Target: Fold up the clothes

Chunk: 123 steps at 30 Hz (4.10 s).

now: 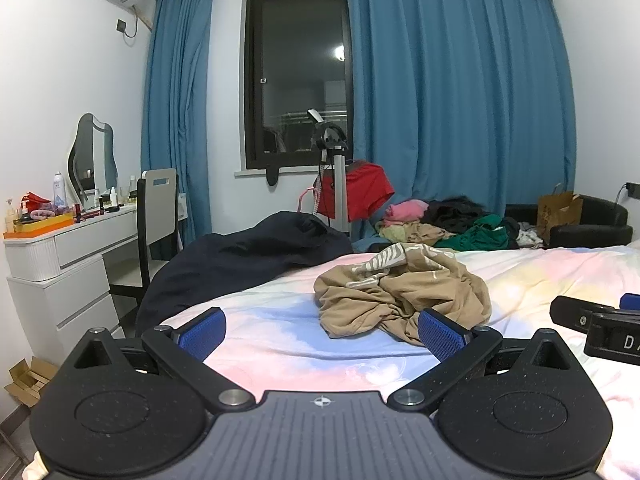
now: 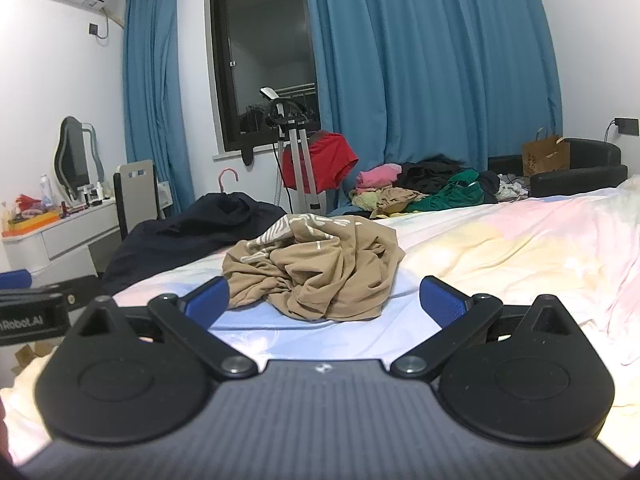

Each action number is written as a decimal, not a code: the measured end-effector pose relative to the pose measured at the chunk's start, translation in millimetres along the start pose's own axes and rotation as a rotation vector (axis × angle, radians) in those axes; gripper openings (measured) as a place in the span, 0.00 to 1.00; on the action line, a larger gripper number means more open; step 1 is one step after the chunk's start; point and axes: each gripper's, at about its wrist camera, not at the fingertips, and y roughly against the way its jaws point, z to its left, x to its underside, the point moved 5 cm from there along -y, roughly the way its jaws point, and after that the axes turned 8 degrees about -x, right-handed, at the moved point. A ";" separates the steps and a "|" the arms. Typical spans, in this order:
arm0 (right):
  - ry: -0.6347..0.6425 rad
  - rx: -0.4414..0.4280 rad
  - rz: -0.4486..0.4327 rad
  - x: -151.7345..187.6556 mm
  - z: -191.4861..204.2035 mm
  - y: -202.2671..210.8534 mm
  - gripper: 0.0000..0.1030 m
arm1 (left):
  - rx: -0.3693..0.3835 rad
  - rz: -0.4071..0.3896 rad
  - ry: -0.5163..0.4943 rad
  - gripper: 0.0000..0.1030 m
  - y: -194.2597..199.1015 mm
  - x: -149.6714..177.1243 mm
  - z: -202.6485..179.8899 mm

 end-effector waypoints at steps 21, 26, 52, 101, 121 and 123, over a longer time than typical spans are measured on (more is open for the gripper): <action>-0.052 -0.023 -0.086 -7.2 -1.2 11.8 1.00 | 0.002 0.010 -0.005 1.00 -1.3 3.2 4.0; -0.039 0.042 -0.208 -25.4 -1.7 25.8 1.00 | 0.038 -0.010 0.017 1.00 3.7 3.7 6.3; -0.284 -0.067 -0.225 -24.3 -66.5 16.9 1.00 | 0.094 0.104 -0.430 0.96 -134.2 -48.2 -95.3; 0.047 -0.137 0.055 46.3 35.4 -48.2 0.95 | 0.440 -0.197 0.294 0.05 -24.4 -22.4 112.9; 0.056 -0.067 0.332 119.4 76.2 -149.4 0.28 | 0.233 0.040 0.275 0.06 -110.8 27.2 161.8; -0.001 -0.053 0.290 111.9 64.7 -147.6 0.18 | 0.214 0.073 0.279 0.06 -132.4 27.3 164.8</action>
